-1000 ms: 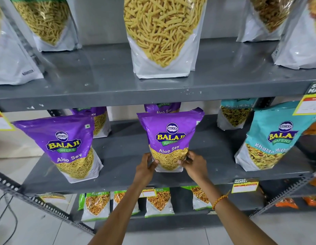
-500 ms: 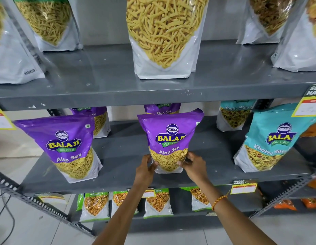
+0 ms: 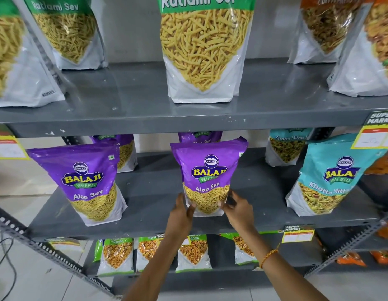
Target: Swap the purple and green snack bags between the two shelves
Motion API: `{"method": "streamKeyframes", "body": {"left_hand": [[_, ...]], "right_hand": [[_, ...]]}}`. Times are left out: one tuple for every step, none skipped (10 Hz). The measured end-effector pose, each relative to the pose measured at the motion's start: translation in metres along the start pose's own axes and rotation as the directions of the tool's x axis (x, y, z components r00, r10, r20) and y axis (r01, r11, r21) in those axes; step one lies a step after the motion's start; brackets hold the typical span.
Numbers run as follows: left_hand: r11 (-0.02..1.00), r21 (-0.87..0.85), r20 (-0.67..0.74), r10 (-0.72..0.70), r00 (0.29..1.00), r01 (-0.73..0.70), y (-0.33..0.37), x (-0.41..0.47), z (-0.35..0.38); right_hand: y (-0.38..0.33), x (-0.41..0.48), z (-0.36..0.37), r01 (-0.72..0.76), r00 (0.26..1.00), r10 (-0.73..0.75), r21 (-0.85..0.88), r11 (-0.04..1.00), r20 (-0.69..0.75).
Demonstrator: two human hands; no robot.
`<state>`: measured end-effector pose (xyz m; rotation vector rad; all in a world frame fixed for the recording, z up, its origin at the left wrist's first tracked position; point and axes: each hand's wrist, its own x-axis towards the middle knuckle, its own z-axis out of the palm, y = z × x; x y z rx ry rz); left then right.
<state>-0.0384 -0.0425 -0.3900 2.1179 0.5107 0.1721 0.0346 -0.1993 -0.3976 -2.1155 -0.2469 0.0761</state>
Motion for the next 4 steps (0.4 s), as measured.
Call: {"method": "streamKeyframes", "body": {"left_hand": [[0.971, 0.161, -0.137, 0.201, 0.97, -0.178, 0.018, -0.033, -0.008], [0.873, 0.215, -0.264, 0.483, 0.835, -0.437, 0.061, -0.067, -0.033], [0.741, 0.267, -0.445, 0.661, 0.604, -0.616, 0.118, -0.075, -0.074], [0.565, 0.368, -0.561, 0.768, 0.308, -0.739, 0.174, -0.072, -0.113]], "right_hand": [[-0.027, -0.033, -0.008, 0.047, 0.995, -0.034, 0.132, 0.99, -0.098], [-0.073, -0.066, -0.035, 0.176, 0.981, -0.134, 0.344, 0.922, -0.141], [-0.13, -0.086, -0.077, 0.254, 0.966, -0.191, 0.512, 0.82, -0.173], [-0.179, -0.118, -0.128, 0.365, 0.931, -0.249, 0.63, 0.686, -0.267]]}}
